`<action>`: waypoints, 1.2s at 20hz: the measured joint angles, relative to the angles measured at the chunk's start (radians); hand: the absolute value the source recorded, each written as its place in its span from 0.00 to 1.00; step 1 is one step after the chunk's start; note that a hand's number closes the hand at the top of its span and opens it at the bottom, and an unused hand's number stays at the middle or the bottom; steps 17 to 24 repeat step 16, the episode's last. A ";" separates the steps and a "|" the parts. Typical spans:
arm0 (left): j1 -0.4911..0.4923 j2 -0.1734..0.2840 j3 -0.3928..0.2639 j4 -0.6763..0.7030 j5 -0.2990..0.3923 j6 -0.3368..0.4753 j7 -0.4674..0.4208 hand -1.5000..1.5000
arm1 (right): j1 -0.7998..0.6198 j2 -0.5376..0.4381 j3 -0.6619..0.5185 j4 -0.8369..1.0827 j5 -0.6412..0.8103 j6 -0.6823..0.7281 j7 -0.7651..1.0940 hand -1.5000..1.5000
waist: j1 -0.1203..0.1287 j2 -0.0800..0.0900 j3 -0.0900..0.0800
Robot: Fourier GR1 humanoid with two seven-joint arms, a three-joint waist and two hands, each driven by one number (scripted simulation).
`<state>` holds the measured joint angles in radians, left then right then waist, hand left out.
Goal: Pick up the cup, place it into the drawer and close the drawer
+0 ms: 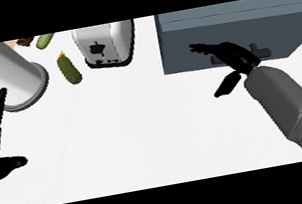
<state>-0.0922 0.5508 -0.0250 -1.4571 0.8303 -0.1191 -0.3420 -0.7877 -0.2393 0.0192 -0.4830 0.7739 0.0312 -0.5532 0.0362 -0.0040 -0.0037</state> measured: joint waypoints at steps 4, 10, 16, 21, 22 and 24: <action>-0.002 -0.009 0.001 0.005 -0.005 -0.011 0.004 0.00 | -0.073 -0.032 -0.023 0.099 -0.002 0.033 -0.053 0.00 | 0.013 0.001 -0.001; -0.018 -0.021 -0.009 0.024 -0.032 -0.030 -0.008 0.00 | -0.126 -0.056 -0.041 0.191 -0.002 0.071 -0.111 0.00 | 0.026 0.005 -0.002; -0.042 -0.043 -0.020 0.044 -0.059 -0.021 -0.020 0.00 | -0.146 -0.071 -0.044 0.237 0.007 0.090 -0.155 0.00 | 0.034 0.005 -0.006; -0.042 -0.043 -0.020 0.044 -0.059 -0.021 -0.020 0.00 | -0.146 -0.071 -0.044 0.237 0.007 0.090 -0.155 0.00 | 0.034 0.005 -0.006; -0.042 -0.043 -0.020 0.044 -0.059 -0.021 -0.020 0.00 | -0.146 -0.071 -0.044 0.237 0.007 0.090 -0.155 0.00 | 0.034 0.005 -0.006; -0.042 -0.043 -0.020 0.044 -0.059 -0.021 -0.020 0.00 | -0.146 -0.071 -0.044 0.237 0.007 0.090 -0.155 0.00 | 0.034 0.005 -0.006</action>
